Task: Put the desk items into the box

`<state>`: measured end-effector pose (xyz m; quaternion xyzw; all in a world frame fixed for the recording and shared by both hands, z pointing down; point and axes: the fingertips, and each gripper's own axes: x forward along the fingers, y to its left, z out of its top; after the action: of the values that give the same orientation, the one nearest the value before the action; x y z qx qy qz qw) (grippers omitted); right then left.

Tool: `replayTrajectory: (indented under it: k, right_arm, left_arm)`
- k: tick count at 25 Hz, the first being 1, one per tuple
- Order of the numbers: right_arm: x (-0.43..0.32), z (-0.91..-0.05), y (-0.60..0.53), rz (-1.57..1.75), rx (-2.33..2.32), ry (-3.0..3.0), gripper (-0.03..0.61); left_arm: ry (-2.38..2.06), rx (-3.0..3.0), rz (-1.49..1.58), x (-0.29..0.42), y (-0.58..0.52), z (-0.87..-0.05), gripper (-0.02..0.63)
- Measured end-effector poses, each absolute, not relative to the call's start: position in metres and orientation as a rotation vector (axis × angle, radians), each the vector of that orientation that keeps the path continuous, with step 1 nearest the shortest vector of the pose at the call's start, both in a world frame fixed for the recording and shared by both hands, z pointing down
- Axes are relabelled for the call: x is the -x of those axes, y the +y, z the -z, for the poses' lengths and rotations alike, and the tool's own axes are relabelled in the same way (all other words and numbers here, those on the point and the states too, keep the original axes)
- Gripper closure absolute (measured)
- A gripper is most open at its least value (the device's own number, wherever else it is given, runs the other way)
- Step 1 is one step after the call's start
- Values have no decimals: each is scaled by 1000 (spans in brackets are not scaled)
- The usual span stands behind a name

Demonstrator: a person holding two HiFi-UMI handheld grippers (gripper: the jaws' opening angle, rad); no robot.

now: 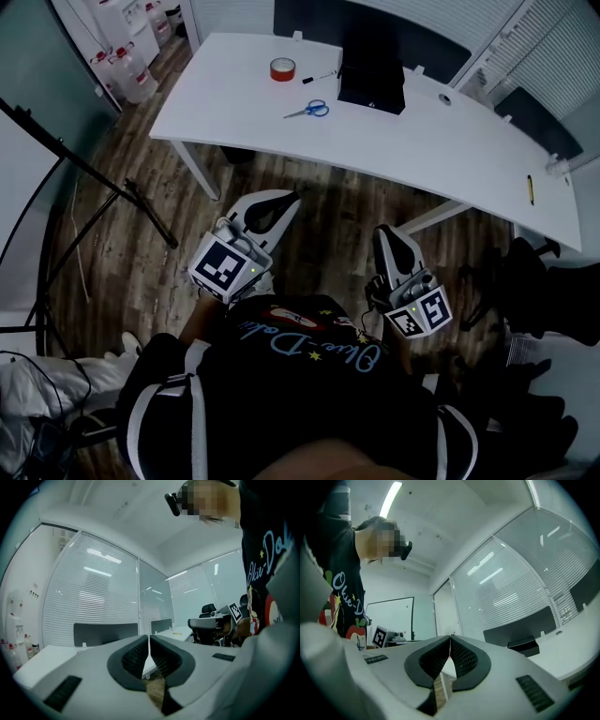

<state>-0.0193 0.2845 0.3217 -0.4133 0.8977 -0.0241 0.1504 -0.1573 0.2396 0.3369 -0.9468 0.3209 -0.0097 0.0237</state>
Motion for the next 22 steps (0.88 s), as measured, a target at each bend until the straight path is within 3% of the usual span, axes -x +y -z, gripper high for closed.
replayTrajectory:
  k: [22]
  right_arm:
    - [64, -330, 226, 89, 1220, 2623, 566]
  left_arm:
    - [1063, 2940, 47, 209, 180, -349, 606]
